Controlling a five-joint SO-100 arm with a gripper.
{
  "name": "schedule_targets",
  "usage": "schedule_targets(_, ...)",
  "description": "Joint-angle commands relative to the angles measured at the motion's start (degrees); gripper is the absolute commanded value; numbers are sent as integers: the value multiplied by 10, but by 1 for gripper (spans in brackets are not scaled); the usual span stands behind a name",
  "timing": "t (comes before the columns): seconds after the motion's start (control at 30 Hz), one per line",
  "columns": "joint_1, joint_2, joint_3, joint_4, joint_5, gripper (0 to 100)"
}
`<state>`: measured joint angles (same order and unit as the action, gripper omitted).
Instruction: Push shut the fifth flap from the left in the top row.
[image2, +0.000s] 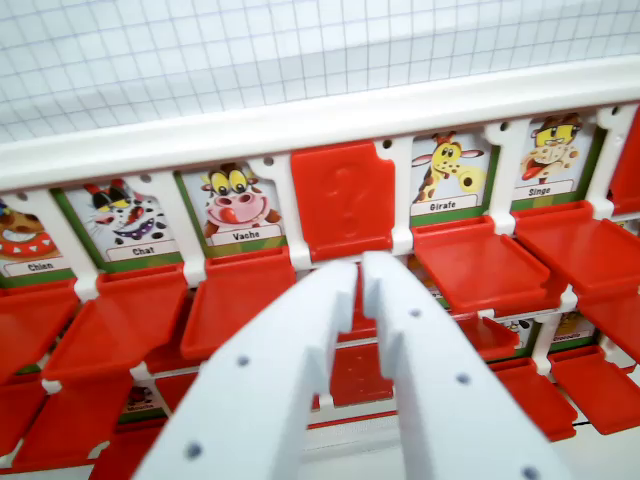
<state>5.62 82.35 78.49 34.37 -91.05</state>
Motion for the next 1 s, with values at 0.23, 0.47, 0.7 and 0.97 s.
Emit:
schedule_targets(0.23, 8, 247, 41, 113, -34, 0)
schedule_targets(0.47, 2, 313, 58, 161, -27, 0)
schedule_targets(0.7, -19, 378, 110, 193, -25, 0)
schedule_targets(0.97, -30, 406, 133, 199, -23, 0)
